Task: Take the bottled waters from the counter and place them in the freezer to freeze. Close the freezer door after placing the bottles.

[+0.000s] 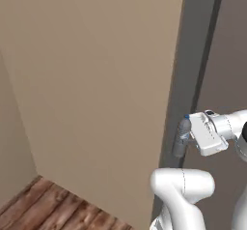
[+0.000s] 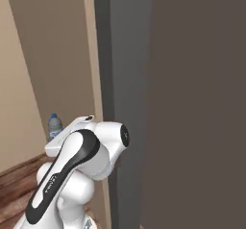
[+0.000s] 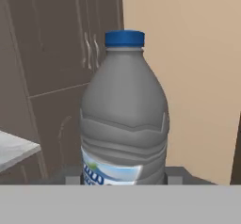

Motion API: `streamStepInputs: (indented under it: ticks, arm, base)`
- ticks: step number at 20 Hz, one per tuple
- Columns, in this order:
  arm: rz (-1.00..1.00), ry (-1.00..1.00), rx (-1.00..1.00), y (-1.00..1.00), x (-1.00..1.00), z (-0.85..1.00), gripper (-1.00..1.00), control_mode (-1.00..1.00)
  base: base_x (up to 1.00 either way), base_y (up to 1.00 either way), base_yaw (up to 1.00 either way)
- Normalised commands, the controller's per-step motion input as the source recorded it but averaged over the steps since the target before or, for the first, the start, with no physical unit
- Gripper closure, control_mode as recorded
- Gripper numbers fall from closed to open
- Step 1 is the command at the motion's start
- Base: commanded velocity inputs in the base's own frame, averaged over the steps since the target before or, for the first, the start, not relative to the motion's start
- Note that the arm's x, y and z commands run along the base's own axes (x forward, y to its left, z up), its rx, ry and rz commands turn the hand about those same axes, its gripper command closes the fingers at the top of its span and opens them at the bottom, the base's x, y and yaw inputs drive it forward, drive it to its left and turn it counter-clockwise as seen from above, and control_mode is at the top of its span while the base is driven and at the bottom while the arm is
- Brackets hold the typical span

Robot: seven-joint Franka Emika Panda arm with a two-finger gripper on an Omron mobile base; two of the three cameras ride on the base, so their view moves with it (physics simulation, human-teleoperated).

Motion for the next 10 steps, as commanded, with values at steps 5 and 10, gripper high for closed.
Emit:
streamStepInputs:
  ticks: [5, 10]
  arm:
    - [0.00, 0.00, 0.00, 0.00, 0.00, 0.00, 1.00, 1.00]
    - [0.00, 0.00, 0.00, 0.00, 0.00, 0.00, 1.00, 1.00]
  base:
    - [-0.10, 0.00, -0.72]
    - [-0.33, 0.00, -0.61]
